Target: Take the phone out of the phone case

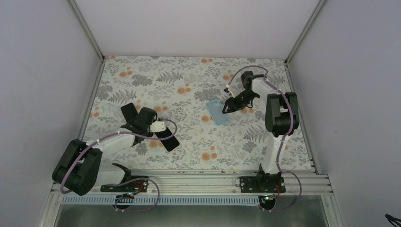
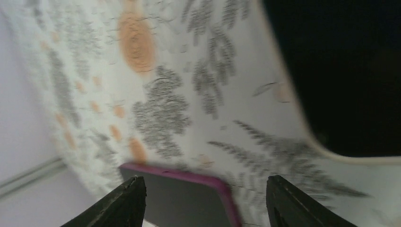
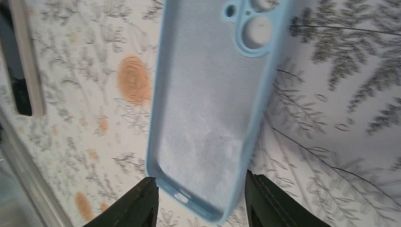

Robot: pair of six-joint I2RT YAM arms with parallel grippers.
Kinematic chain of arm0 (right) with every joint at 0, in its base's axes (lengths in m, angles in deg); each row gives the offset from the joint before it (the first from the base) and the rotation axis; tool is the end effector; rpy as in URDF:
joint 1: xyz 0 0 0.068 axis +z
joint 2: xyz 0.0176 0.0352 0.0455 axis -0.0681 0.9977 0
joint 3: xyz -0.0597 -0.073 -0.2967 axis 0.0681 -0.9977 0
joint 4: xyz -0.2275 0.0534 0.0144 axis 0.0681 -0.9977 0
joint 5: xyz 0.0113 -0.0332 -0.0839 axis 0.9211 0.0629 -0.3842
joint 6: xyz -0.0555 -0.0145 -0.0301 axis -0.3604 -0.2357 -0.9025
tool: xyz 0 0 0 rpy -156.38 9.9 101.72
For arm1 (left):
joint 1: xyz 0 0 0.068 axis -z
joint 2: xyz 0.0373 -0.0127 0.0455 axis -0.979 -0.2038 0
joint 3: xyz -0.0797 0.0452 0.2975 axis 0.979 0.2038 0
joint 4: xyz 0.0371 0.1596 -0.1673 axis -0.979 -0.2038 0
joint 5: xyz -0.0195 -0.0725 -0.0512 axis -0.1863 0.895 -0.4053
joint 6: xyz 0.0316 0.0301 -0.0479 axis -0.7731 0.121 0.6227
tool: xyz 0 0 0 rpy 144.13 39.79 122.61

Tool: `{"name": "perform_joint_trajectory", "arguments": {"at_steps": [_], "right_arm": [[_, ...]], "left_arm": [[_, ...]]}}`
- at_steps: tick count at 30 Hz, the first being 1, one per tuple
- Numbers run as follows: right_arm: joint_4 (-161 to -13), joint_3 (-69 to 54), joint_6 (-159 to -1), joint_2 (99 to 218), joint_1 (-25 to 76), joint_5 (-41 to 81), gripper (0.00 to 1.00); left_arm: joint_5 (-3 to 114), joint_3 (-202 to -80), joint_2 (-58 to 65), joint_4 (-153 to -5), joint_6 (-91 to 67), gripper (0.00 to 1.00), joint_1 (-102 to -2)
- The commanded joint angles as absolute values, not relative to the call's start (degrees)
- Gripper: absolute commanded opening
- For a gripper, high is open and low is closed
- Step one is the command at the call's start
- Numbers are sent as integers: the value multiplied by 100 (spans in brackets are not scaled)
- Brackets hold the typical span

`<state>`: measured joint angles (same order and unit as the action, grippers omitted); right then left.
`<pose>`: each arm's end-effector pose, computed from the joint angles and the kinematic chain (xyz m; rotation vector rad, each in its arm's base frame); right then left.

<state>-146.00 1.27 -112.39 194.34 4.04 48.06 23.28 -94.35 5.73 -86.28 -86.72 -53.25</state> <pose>0.3594 0.0801 0.2055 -0.8334 2.8045 0.9432 0.1849 -0.0636 0.1912 1.6340 1.9540 0.7886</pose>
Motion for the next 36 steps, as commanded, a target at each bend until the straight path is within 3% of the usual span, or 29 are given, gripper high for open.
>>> {"name": "perform_joint_trajectory", "arguments": {"at_steps": [1, 5, 9, 11, 13, 14, 16, 17, 26, 36], "right_arm": [[-14387, 243, -11130, 19132, 348, 3984, 54], [-14180, 160, -11273, 18647, 527, 3383, 66], [-14111, -282, -11540, 18125, 1427, 2930, 72], [-14098, -554, -11755, 17949, 2076, 2883, 61], [-14075, -752, -11933, 17833, 2703, 2939, 37], [-14078, -796, -12000, 17805, 2988, 3015, 27], [-14104, -810, -12137, 17795, 3499, 3220, 10], [-14087, -792, -12155, 17814, 3805, 3255, 5], [-13583, -519, -12193, 18308, 4930, 3538, 4], [-12464, -785, -12414, 18659, 5597, 2933, 4]], "left_arm": [[3427, -9951, 752, -10528, -8014, 66, -5302], [3954, -10568, 859, -11033, -7782, 67, -5414], [4394, -11186, 618, -11149, -7552, 68, -5613], [4704, -11452, 376, -11154, -7407, 66, -5715], [5020, -11695, 111, -11116, -7236, 57, -5830], [5165, -11831, -33, -11121, -7177, 48, -5884], [5335, -11983, -360, -11186, -7125, 10, -5919], [5367, -12014, -501, -11212, -7120, 3, -5937], [5730, -11837, -1098, -11331, -7141, 2, -6288], [6334, -11817, -1664, -11575, -7018, 2, -6566]]}}
